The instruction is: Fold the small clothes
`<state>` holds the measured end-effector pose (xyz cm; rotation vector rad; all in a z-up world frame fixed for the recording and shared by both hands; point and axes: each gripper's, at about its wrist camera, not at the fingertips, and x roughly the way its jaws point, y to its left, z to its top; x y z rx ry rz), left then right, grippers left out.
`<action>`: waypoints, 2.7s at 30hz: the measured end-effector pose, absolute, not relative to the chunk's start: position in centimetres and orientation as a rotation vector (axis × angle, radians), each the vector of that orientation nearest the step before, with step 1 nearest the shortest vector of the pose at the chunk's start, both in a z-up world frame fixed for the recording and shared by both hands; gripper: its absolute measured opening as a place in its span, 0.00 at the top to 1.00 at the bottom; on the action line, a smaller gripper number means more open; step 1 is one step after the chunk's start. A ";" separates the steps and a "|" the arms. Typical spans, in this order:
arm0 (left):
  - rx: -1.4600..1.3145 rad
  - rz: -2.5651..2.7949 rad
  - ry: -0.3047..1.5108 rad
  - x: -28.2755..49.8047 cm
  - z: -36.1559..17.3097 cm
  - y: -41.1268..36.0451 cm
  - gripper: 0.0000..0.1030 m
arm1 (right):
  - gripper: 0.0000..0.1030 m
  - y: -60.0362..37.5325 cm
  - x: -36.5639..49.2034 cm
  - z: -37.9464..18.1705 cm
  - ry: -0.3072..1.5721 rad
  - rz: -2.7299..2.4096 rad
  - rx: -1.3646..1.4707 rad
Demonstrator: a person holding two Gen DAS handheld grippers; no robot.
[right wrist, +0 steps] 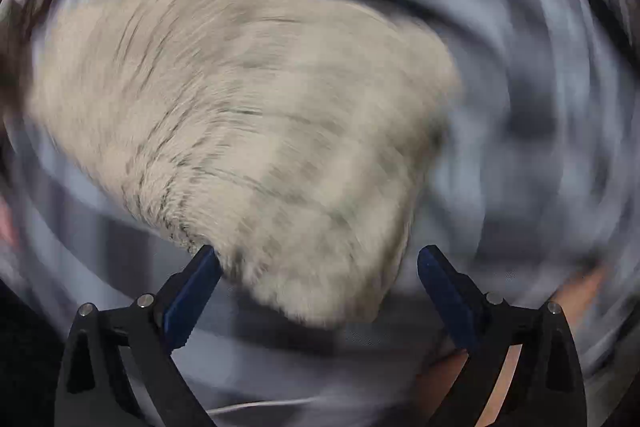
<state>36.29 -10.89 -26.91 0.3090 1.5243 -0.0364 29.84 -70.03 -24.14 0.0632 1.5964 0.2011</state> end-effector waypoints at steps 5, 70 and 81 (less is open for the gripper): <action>0.210 -0.062 1.440 36.0 -23.8 -12.3 1.00 | 0.06 -72.7 30.4 -22.4 1.509 0.113 0.250; 0.514 -0.488 1.048 29.7 -13.9 -19.4 0.93 | 0.06 -62.3 29.1 -16.6 1.477 0.061 0.015; 0.479 -0.498 1.142 29.6 -16.4 -18.9 0.00 | 0.06 -61.1 27.8 -15.6 1.509 0.092 0.135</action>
